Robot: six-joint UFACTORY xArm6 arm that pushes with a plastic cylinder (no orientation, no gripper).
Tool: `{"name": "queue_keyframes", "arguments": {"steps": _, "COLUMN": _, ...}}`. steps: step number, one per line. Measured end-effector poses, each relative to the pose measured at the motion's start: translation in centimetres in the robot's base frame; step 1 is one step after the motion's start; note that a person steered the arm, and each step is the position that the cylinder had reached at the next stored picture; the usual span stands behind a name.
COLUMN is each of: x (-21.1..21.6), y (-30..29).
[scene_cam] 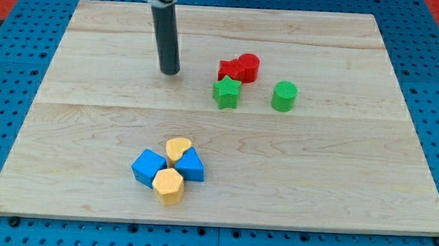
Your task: Place the green star in between the red star and the green circle
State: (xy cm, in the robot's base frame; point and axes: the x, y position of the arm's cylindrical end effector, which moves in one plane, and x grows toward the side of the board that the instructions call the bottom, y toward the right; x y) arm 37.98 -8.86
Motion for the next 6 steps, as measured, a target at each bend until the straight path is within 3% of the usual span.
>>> {"name": "queue_keyframes", "arguments": {"steps": 2, "x": 4.8, "y": 6.2}}
{"name": "queue_keyframes", "arguments": {"steps": 4, "x": 5.0, "y": 13.2}}
{"name": "queue_keyframes", "arguments": {"steps": 6, "x": 5.6, "y": 13.2}}
